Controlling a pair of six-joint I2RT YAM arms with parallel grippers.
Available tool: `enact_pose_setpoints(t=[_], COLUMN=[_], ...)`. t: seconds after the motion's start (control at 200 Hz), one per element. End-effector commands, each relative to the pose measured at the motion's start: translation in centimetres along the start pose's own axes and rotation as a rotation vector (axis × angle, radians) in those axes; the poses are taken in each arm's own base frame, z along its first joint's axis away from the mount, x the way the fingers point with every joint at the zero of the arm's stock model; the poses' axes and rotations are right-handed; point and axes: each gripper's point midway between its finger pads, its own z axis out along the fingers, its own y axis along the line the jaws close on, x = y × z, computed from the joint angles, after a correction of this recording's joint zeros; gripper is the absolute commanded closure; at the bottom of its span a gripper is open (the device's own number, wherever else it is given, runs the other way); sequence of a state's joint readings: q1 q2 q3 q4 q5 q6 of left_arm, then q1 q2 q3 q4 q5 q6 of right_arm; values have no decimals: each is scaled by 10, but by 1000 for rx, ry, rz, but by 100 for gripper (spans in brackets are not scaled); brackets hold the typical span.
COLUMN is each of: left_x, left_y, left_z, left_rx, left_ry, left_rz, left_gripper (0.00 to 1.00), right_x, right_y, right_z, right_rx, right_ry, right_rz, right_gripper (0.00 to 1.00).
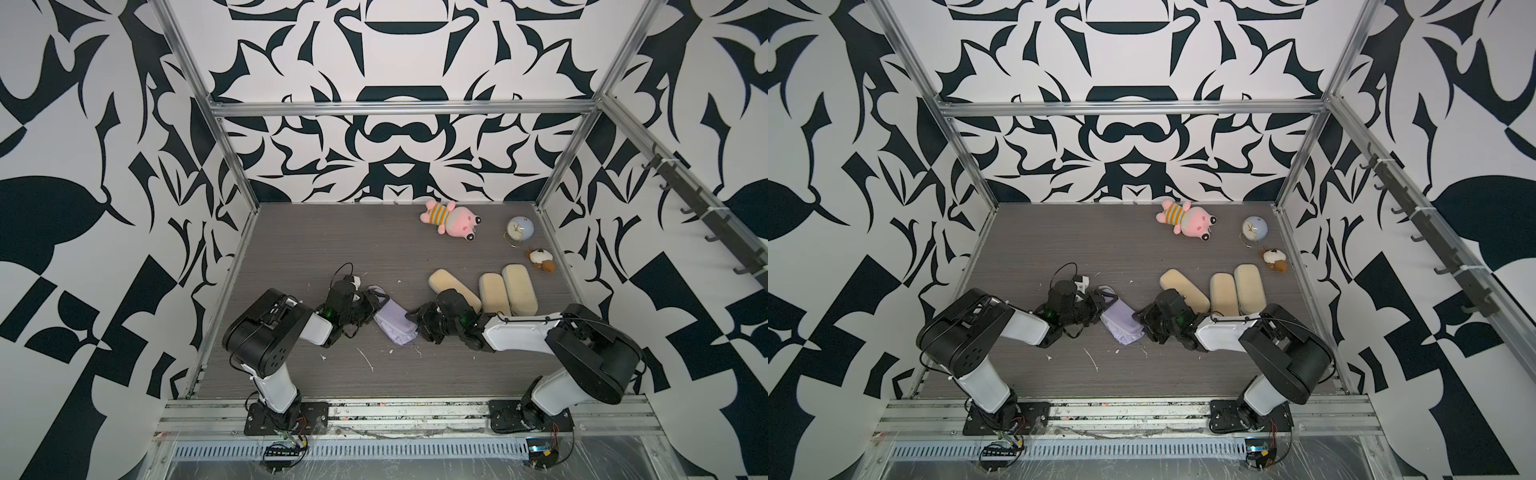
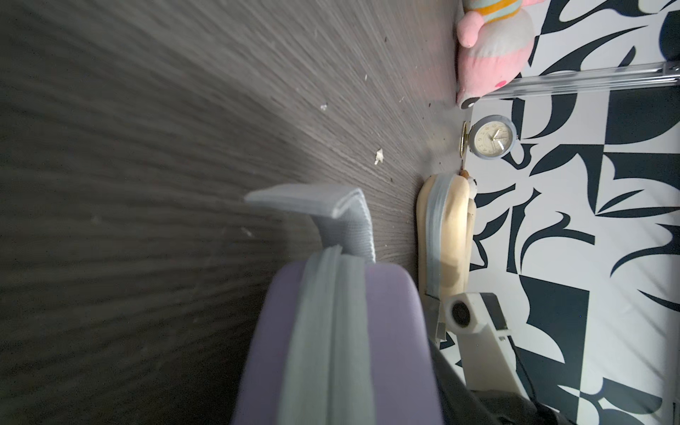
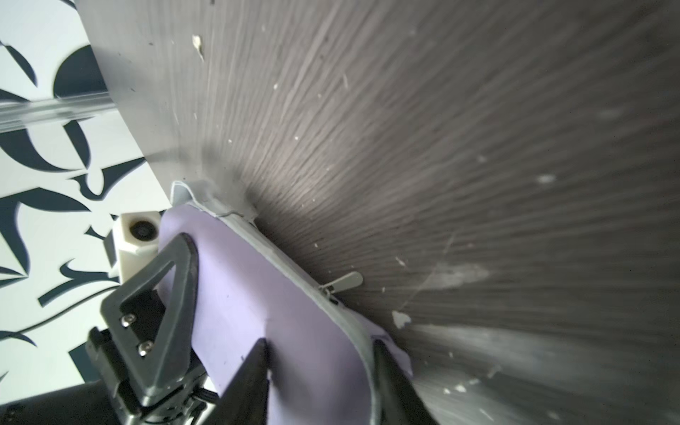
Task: Put umbrellas into zippered umbrella sleeves
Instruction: Adjust the umbrella sleeve.
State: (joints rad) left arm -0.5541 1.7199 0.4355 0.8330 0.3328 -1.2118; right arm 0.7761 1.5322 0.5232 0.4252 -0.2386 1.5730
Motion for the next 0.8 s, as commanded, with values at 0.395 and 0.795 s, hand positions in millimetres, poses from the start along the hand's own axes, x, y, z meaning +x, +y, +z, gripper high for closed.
enact_pose_setpoints(t=[0.395, 0.795], left_x=[66, 82], left_y=[8, -2], left_z=[18, 27], left_rx=[46, 88], left_ry=[222, 268], left_rz=[-58, -46], left_gripper=[49, 52], right_x=[10, 29], right_y=[44, 87], right_z=[17, 48], right_rx=[-163, -341], right_ry=[-99, -16], right_rz=[-106, -47], right_gripper=[41, 66])
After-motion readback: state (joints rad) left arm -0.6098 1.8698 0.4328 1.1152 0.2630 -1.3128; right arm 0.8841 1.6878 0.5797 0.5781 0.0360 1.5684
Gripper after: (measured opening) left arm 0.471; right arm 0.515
